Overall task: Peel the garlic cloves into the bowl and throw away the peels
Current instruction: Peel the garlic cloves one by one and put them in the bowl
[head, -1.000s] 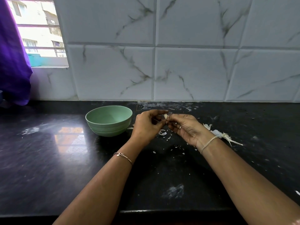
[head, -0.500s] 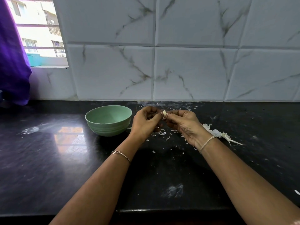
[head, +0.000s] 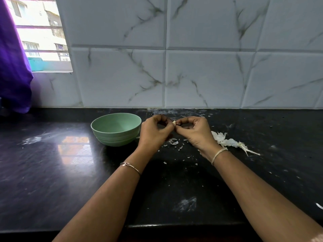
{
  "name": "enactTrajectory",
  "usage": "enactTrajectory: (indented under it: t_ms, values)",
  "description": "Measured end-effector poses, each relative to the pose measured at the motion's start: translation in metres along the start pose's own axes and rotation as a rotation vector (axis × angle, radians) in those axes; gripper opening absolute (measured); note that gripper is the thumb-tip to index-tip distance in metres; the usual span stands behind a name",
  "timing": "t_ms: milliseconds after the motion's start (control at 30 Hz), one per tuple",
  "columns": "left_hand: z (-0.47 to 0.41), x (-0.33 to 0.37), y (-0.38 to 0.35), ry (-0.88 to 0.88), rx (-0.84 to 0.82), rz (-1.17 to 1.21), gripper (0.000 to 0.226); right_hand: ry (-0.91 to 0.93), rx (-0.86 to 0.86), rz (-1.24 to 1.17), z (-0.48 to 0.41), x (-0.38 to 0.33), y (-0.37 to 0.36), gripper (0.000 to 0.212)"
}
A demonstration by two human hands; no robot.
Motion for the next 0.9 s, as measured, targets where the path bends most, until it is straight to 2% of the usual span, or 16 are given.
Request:
enactTrajectory:
  t_ms: [233, 367, 533, 667, 767, 900]
  values:
    - [-0.004, -0.007, -0.004, -0.025, -0.008, -0.071, 0.005, 0.002, 0.031, -0.027, 0.001, 0.001, -0.003, 0.011]
    - [-0.005, -0.008, -0.005, -0.037, -0.007, -0.124, 0.014, -0.005, 0.032, -0.060, 0.002, -0.001, -0.005, 0.010]
    - [-0.007, -0.012, -0.005, -0.008, -0.049, -0.201, 0.011, -0.095, 0.048, -0.251, 0.002, -0.006, -0.001, 0.008]
    - [-0.009, -0.021, -0.004, -0.049, -0.170, -0.468, 0.011, -0.210, 0.044, -0.492, 0.000, -0.013, 0.004, 0.010]
    - [-0.010, -0.022, 0.000, -0.074, -0.258, -0.517, 0.019, -0.275, 0.020, -0.580, -0.001, -0.016, 0.009, 0.007]
    - [-0.010, -0.015, 0.007, -0.114, -0.161, -0.483, 0.009, -0.331, -0.026, -0.631, -0.002, -0.016, 0.012, 0.012]
Point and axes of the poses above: each hand's wrist, its own z-axis away from the middle knuckle, its own y-axis out of the back of the hand, x = y × z, the point moved 2 cm from there along -z, towards the middle knuckle, and after that the axes turned 10 degrees about -z, right-handed, at the moved point
